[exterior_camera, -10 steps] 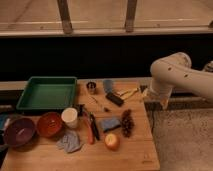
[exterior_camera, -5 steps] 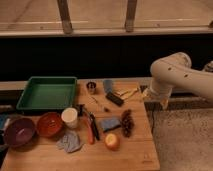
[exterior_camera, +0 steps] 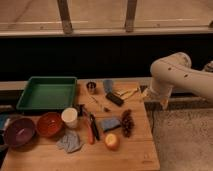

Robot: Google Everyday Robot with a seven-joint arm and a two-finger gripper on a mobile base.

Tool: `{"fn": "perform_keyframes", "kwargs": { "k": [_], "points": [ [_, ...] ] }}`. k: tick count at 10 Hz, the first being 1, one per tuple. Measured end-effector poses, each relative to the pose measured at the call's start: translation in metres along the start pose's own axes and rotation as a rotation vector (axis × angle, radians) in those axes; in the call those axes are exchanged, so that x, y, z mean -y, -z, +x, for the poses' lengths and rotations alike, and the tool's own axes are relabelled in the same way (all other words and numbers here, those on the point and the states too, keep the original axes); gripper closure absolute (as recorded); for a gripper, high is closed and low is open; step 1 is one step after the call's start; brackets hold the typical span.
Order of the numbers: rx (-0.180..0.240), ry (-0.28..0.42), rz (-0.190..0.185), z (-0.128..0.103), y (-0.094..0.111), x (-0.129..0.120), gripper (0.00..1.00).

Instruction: Place sponge in metal cup

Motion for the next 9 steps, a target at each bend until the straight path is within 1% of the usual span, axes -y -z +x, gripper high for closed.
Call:
{"fn": "perform_keyframes", "kwargs": {
  "k": [1, 3, 4, 6, 7, 9],
  "points": [
    [0.001, 0.003, -0.001, 0.001, 0.002, -0.001, 0.35],
    [0.0, 0.041, -0.013, 0.002, 0.004, -0.029, 0.35],
    [-0.005, 0.06, -0.02, 0.003, 0.003, -0.049, 0.35],
    [-0.015, 0.104, -0.046, 0.006, 0.001, -0.095, 0.35],
    [-0.021, 0.124, -0.058, 0.008, 0.0, -0.113, 0.35],
    [-0.04, 0.182, -0.086, 0.024, -0.001, -0.168, 0.35]
  ]
}}
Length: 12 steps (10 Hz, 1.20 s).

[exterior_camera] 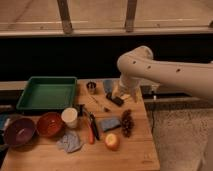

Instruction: Place sponge in metal cup

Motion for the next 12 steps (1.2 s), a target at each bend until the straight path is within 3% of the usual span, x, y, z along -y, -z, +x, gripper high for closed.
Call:
{"fn": "perform_keyframes", "kwargs": {
  "k": [1, 2, 6, 8, 9, 12],
  "points": [
    [-0.004, 0.025, -0.014, 0.005, -0.002, -0.022, 0.35],
    [-0.005, 0.029, -0.014, 0.006, -0.002, -0.025, 0.35],
    [-0.021, 0.004, -0.004, 0.004, -0.004, -0.017, 0.35],
    [-0.091, -0.063, -0.001, 0.011, -0.018, 0.0, 0.35],
    [-0.149, -0.101, 0.007, 0.023, -0.038, 0.015, 0.35],
    [-0.28, -0.141, 0.008, 0.059, -0.09, 0.014, 0.35]
  ]
}}
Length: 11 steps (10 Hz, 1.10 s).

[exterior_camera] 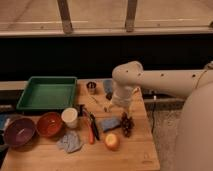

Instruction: Place sponge in metal cup

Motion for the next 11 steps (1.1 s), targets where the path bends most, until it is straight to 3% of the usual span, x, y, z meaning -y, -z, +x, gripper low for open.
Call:
{"fn": "perform_keyframes", "kwargs": {
  "k": [1, 3, 5, 8, 11],
  "points": [
    [-0.044, -0.015, -0.002, 0.013, -0.017, 0.002, 0.35],
    [-0.062, 0.008, -0.01, 0.028, -0.027, -0.01, 0.35],
    [-0.047, 0.036, -0.019, 0.035, -0.019, -0.022, 0.35],
    [-0.012, 0.088, -0.032, 0.05, 0.014, -0.052, 0.35],
    [-0.002, 0.083, -0.04, 0.049, 0.018, -0.053, 0.35]
  ]
}}
